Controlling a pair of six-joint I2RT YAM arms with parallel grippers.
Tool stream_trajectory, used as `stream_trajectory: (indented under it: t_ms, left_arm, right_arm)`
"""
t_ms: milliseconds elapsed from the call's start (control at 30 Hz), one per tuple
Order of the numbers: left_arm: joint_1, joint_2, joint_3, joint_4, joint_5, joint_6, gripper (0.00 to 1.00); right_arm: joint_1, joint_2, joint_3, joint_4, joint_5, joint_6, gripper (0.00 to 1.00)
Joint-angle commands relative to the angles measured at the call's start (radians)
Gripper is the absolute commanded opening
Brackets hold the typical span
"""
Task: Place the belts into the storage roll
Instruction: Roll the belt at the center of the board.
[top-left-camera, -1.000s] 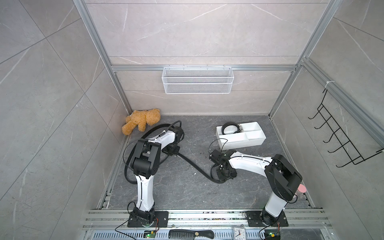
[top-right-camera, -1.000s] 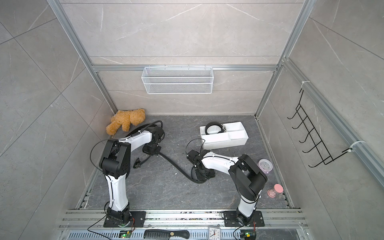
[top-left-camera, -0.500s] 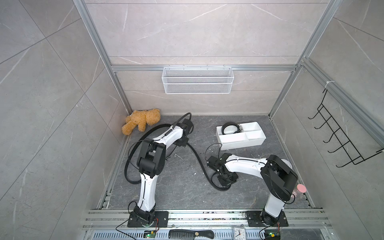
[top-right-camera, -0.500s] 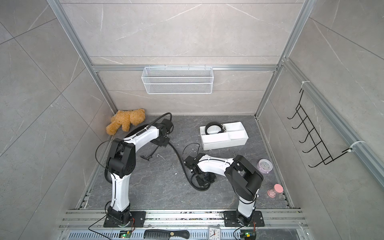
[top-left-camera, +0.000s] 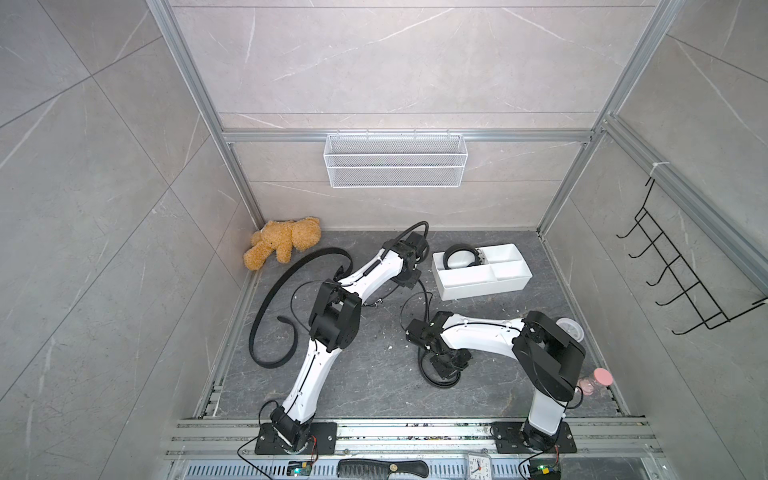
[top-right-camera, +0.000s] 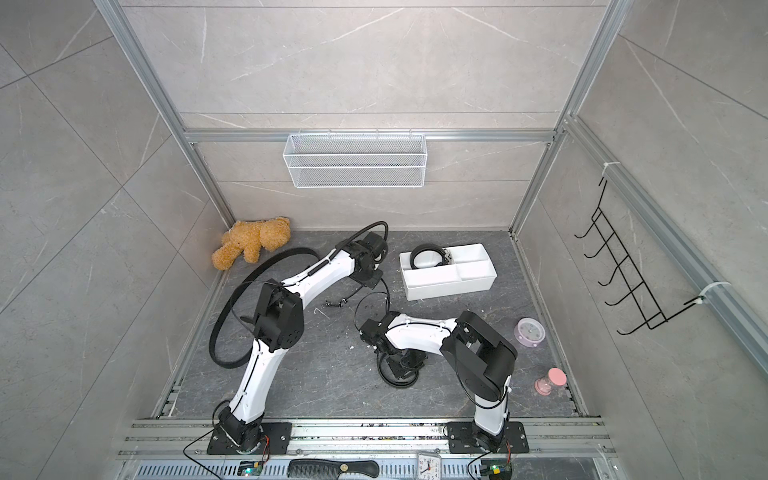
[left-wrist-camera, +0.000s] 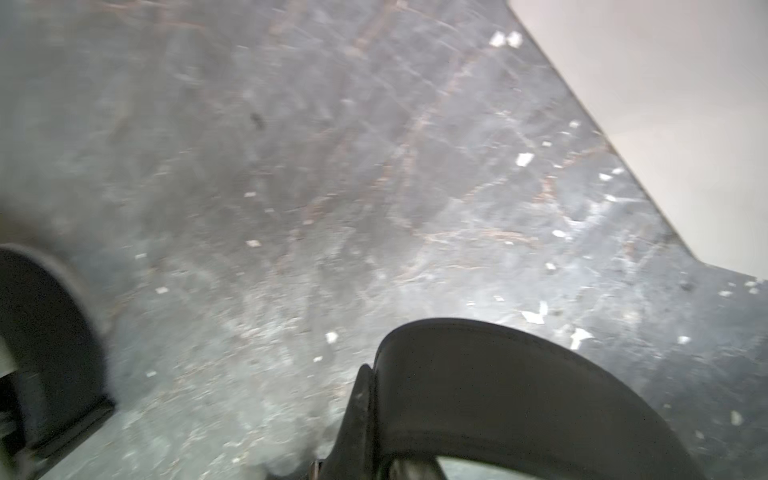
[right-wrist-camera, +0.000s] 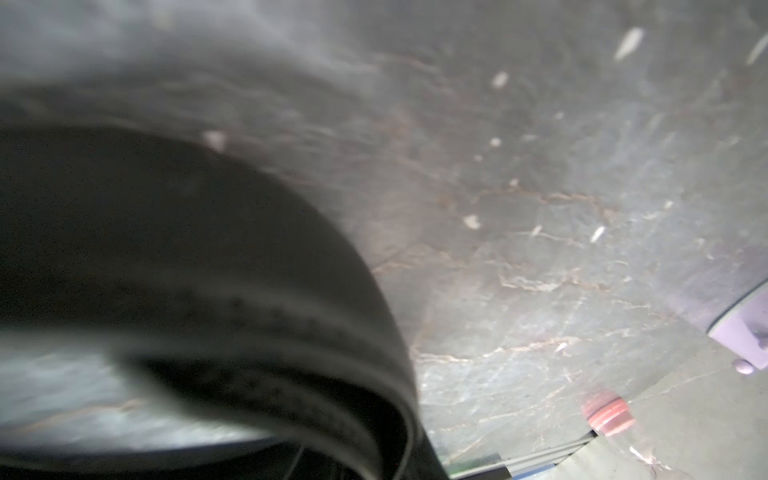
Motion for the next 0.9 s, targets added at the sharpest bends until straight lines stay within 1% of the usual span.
stream_trajectory:
  t_ms: [0, 33, 100, 133, 167, 233, 333, 367, 400, 533, 600, 633, 700, 767, 800, 833, 867]
  left_arm:
    - [0.025, 0.072, 0.0, -0.13, -0.007, -0.043, 0.13]
    - [0.033, 0.055, -0.031, -0.114, -0.003, -0.053, 0.22]
    - [0.045, -0.018, -0.129, -0.038, 0.007, -0.071, 0.48]
    - [0.047, -0.045, -0.167, -0.007, 0.006, -0.075, 0.59]
    - [0.049, -0.112, -0.206, 0.025, 0.002, -0.078, 0.68]
    - [0.051, -0.207, -0.278, 0.094, -0.007, -0.088, 0.84]
    - [0.059, -0.365, -0.399, 0.202, 0.0, -0.11, 0.87]
    - [0.062, -0.421, -0.445, 0.239, 0.004, -0.121, 0.93]
    - [0.066, -0.474, -0.482, 0.27, 0.013, -0.125, 0.98]
    - [0.069, -0.639, -0.615, 0.339, 0.063, -0.132, 1.0]
    - [0.07, -0.709, -0.683, 0.343, 0.099, -0.144, 1.0]
    - [0.068, -0.742, -0.712, 0.312, 0.108, -0.166, 1.0]
    - [0.068, -0.801, -0.789, 0.243, 0.147, -0.238, 0.95]
    - [0.065, -0.853, -0.904, 0.181, 0.245, -0.349, 0.89]
    - [0.053, -0.88, -0.981, 0.167, 0.296, -0.414, 0.86]
    - [0.029, -0.916, -1.07, 0.193, 0.349, -0.472, 0.85]
    - [0.0, -0.948, -1.141, 0.213, 0.361, -0.534, 0.84]
  right_arm:
    - [0.024, 0.055, 0.016, 0.068, -0.098, -0.011, 0.2]
    - [0.024, 0.064, 0.023, 0.063, -0.096, -0.011, 0.2]
    - [0.027, 0.063, 0.023, 0.074, -0.105, -0.01, 0.2]
    - [0.027, 0.058, 0.018, 0.084, -0.114, -0.008, 0.2]
    - [0.026, 0.055, 0.017, 0.092, -0.121, -0.004, 0.2]
    - [0.027, 0.055, 0.018, 0.098, -0.128, 0.002, 0.2]
    - [0.028, 0.049, 0.019, 0.105, -0.128, 0.014, 0.2]
    - [0.027, 0.046, 0.02, 0.106, -0.126, 0.019, 0.2]
    - [0.027, 0.043, 0.018, 0.109, -0.127, 0.023, 0.19]
    - [0.027, 0.039, 0.016, 0.128, -0.135, 0.036, 0.19]
    - [0.028, 0.04, 0.016, 0.139, -0.146, 0.041, 0.19]
    - [0.027, 0.038, 0.017, 0.142, -0.149, 0.043, 0.19]
    - [0.027, 0.033, 0.014, 0.145, -0.153, 0.047, 0.19]
    - [0.027, 0.025, 0.006, 0.15, -0.155, 0.052, 0.19]
    - [0.028, 0.024, 0.003, 0.154, -0.159, 0.054, 0.19]
    - [0.027, 0.02, -0.001, 0.16, -0.162, 0.057, 0.19]
    - [0.027, 0.019, -0.006, 0.167, -0.166, 0.061, 0.19]
